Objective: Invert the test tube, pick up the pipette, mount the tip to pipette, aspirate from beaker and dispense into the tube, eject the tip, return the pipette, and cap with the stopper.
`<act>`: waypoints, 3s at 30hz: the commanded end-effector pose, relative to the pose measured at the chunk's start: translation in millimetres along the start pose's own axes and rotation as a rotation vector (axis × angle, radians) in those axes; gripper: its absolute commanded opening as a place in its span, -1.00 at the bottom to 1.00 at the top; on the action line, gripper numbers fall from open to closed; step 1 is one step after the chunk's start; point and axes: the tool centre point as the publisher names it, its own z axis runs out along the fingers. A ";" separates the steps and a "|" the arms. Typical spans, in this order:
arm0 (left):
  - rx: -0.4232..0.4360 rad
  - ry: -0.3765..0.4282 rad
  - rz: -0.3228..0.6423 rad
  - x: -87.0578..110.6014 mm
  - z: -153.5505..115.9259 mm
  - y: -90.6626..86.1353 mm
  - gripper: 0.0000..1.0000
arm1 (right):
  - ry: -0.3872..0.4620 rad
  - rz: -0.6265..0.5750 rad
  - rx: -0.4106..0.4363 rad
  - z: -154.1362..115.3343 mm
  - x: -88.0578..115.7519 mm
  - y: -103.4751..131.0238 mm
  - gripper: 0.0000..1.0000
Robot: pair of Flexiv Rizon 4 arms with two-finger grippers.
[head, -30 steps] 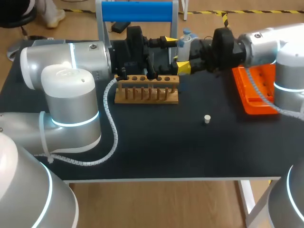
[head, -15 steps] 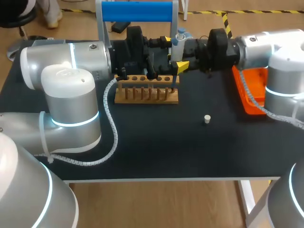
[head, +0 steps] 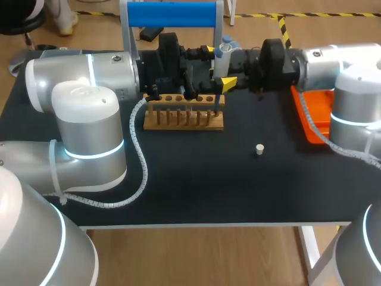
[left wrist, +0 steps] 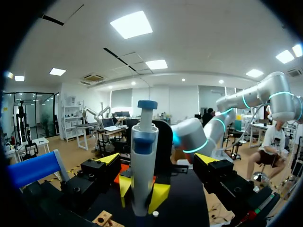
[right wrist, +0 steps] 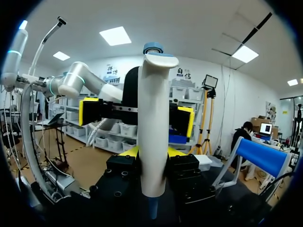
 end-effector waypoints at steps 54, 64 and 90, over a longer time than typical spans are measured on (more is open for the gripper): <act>0.007 -0.005 0.002 1.2 0.8 1.8 -1.00 | -0.106 -0.022 0.202 -119.1 -95.4 -17.0 1.00; 0.007 -0.005 0.002 1.2 0.8 1.8 -1.00 | -0.222 -0.022 0.307 -106.7 -164.7 -23.2 1.00; 0.007 -0.005 0.002 1.2 0.8 1.8 -1.00 | -0.293 0.006 0.427 -71.7 -228.3 -47.5 1.00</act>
